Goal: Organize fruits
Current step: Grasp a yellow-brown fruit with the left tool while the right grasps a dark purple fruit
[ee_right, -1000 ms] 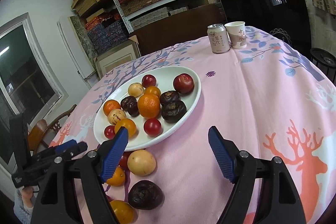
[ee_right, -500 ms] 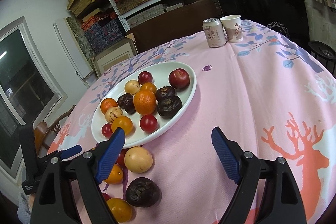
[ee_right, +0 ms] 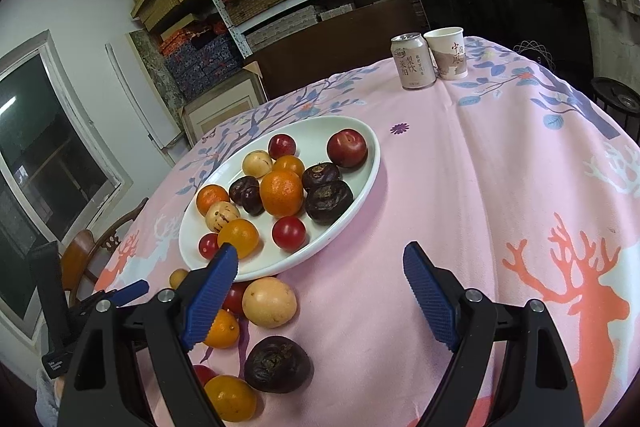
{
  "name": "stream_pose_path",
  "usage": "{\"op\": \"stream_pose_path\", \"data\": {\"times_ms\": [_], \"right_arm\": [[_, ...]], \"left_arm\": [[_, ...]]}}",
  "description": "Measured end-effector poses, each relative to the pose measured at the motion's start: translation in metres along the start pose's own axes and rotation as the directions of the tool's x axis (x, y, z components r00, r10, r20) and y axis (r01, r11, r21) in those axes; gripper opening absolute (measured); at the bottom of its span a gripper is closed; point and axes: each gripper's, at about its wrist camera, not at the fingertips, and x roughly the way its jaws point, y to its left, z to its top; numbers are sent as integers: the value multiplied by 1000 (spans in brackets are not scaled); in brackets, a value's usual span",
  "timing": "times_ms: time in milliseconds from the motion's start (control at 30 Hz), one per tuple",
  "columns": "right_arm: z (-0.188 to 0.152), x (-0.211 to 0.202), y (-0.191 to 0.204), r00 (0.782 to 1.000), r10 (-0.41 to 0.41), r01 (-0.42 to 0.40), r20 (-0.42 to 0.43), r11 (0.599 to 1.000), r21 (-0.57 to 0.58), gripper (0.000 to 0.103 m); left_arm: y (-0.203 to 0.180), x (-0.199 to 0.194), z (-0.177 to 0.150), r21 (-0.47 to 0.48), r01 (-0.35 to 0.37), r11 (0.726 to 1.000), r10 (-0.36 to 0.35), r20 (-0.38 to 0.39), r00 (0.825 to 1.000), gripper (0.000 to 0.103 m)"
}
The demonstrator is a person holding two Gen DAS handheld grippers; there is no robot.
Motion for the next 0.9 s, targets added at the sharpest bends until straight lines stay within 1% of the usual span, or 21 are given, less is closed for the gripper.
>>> {"op": "stream_pose_path", "data": {"times_ms": [67,200,233,267,300,333,367,433,500,533,667,733,800,900], "right_arm": [[-1,0,1,1000,-3,4,-2,1000,1,86],[-1,1,1,1000,-10,10,-6,1000,1,86],[-1,1,0,1000,-11,11,-7,1000,0,86],[-1,1,0,1000,-14,14,-9,1000,0,86],[-1,1,0,1000,-13,13,-10,1000,-1,86],[-1,1,0,1000,-13,13,-10,1000,-2,86],[-1,1,0,1000,-12,12,-10,1000,-3,86],[-3,1,3,1000,-3,3,-21,1000,-13,86],[-6,1,6,999,6,-7,-40,999,-35,86],[-10,1,9,999,10,-13,-50,999,-53,86],[-27,-2,28,997,-4,-9,-83,987,-158,86],[-36,1,35,994,-23,0,-111,980,-197,80],[-42,6,39,988,-42,8,-151,975,-223,63],[-41,6,32,985,-42,10,-166,982,-191,52]], "left_arm": [[1,8,1,-12,18,1000,-19,-35,999,73],[4,15,10,-52,48,998,-49,-17,999,72],[3,17,12,-49,52,997,-53,-17,998,67],[2,19,12,-43,61,997,-63,-25,998,56],[0,22,13,-38,71,997,-72,-37,997,51],[-1,23,13,-34,70,997,-71,-43,997,47],[-1,22,13,-34,76,997,-77,-36,996,45],[-1,22,14,-33,96,995,-98,-37,995,34],[-1,23,14,-31,101,994,-102,-38,994,33],[-2,23,15,-29,109,994,-110,-38,993,26],[-3,24,14,-25,109,994,-110,-38,993,26],[-4,24,14,-24,106,994,-106,-39,994,26],[-5,23,14,-20,98,995,-98,-37,994,26],[-4,23,14,-21,94,995,-94,-35,995,26]]}}
